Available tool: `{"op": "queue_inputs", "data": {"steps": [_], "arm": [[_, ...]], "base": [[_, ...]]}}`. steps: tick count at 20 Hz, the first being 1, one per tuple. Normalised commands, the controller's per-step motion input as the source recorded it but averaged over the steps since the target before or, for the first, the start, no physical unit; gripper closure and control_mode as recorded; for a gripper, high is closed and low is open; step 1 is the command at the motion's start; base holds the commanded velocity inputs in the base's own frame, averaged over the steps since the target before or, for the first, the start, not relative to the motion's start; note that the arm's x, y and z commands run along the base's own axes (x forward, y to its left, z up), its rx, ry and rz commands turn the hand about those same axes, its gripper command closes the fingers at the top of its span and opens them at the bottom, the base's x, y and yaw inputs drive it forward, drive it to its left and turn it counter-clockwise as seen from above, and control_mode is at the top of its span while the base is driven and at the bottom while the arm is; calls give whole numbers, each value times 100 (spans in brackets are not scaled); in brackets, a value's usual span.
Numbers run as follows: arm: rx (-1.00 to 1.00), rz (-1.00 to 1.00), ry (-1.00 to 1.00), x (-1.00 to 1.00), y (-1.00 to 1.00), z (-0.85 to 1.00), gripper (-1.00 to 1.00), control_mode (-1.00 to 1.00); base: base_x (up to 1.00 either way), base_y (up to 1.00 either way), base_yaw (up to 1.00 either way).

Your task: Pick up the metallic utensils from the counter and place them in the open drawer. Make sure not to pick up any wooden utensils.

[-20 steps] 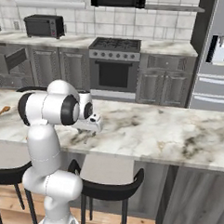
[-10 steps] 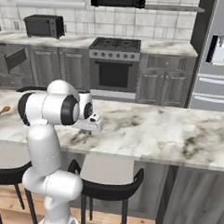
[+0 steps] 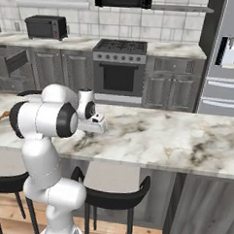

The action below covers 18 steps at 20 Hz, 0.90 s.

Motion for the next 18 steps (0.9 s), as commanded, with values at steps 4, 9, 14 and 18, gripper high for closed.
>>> {"op": "queue_inputs", "data": {"steps": [4,9,14,18], "arm": [[1,0,-8,-67,0,100,100,-100],[0,0,-7,-92,0,100,100,-100],[0,0,-2,-100,0,100,100,-100],[0,1,0,-100,0,100,100,-100]], "base": [[0,0,0],[0,0,0],[0,0,0],[0,0,0]]}}
